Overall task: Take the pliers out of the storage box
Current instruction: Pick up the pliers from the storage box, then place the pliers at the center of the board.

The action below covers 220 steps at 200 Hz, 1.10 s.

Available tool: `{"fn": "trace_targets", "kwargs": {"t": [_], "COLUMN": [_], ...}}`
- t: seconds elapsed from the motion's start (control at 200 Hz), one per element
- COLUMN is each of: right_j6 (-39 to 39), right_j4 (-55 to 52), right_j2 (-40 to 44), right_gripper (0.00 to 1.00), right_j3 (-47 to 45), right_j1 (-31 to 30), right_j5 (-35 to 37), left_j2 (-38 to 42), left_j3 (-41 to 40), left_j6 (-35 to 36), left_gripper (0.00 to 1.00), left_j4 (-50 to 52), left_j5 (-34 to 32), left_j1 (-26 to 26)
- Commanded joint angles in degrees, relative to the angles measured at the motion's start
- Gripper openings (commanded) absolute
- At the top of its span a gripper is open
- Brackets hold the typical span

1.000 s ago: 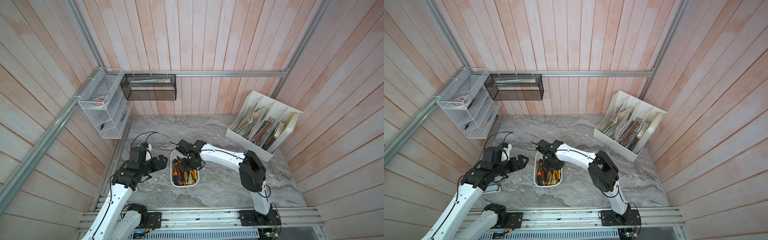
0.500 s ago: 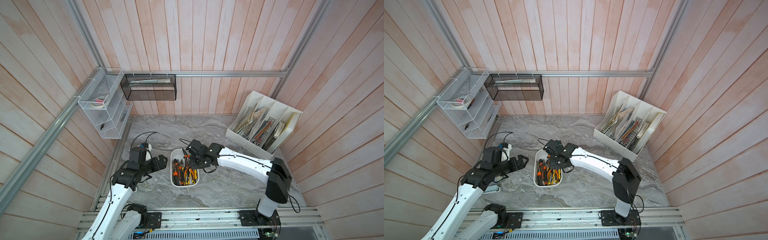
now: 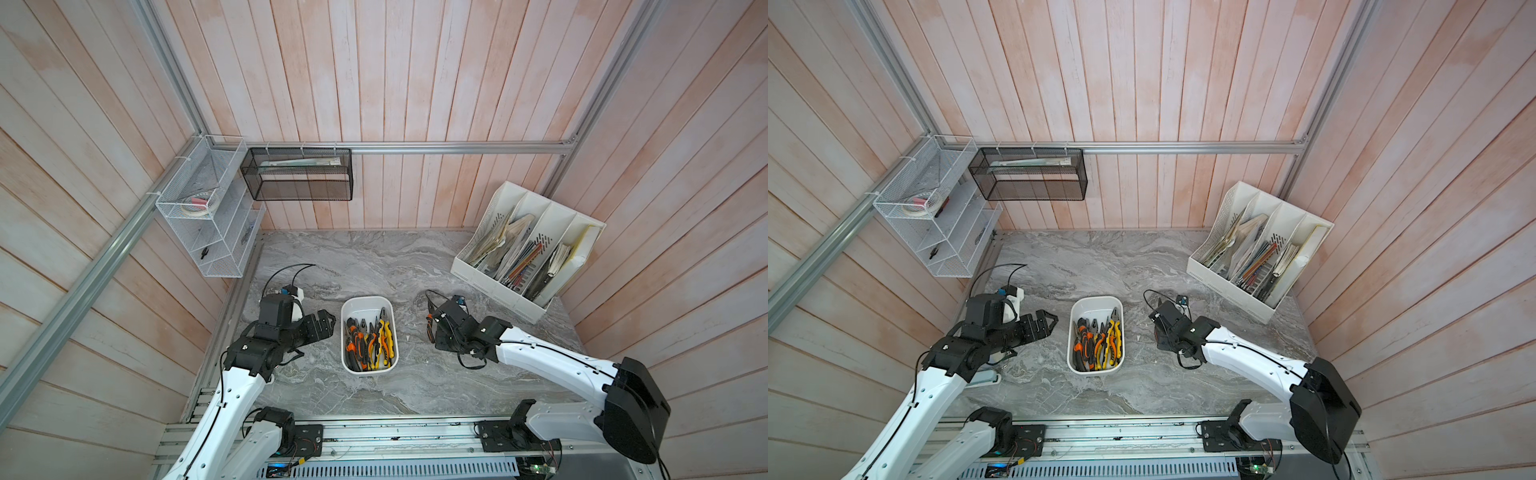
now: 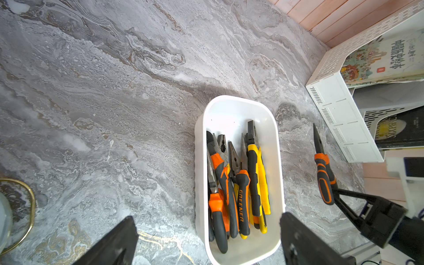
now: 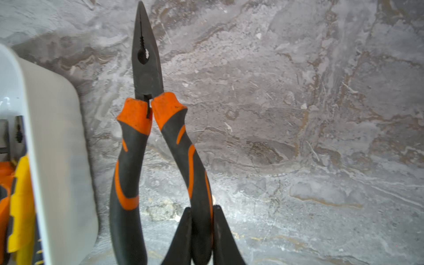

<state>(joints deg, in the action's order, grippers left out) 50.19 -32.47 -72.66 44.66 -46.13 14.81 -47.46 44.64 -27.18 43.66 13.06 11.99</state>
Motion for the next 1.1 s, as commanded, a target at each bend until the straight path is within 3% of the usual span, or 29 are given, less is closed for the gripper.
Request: {"fn": "trace_targets", "kwargs": {"t": [0.0,0.405,0.48,0.625,0.715,0.965,1.095], "right_j6": [-2.8,-7.6,-7.66,-7.31,-7.0,-4.53,-1.58], "right_j4": [8.05,9.38,8.5,6.2,4.18,0.88,2.62], "right_j2": [1.03,-10.76,-11.92,-11.91,-10.58,-4.49,-6.96], "right_gripper": [0.0,0.0,0.1,0.4,0.49,0.53,0.51], "right_j3": [-1.75,0.61,1.59,3.24,4.51,11.69,17.54], "right_j1": [1.95,4.36,4.39,4.38,4.38,2.63,-1.72], "right_j5": [-1.97,-6.18,-5.94,-6.08,-6.86,-12.54,-16.54], "left_j2": [-0.2,-1.17,-1.28,-1.39,-1.49,-1.36,-1.05], "left_j3": [-1.05,-1.14,-1.22,-1.4,-1.49,-1.75,-1.9], "left_j6": [0.55,0.81,0.89,1.16,1.41,1.94,2.08], "left_gripper": [1.0,1.0,1.0,1.0,1.0,1.0,1.0], "left_j4": [-1.47,-1.64,-1.72,-2.01,-2.25,-2.83,-3.14], "left_j5": [0.3,1.21,1.44,2.2,2.75,4.13,4.63], "left_j1": [0.22,0.43,0.57,0.68,0.85,1.33,1.71]}}
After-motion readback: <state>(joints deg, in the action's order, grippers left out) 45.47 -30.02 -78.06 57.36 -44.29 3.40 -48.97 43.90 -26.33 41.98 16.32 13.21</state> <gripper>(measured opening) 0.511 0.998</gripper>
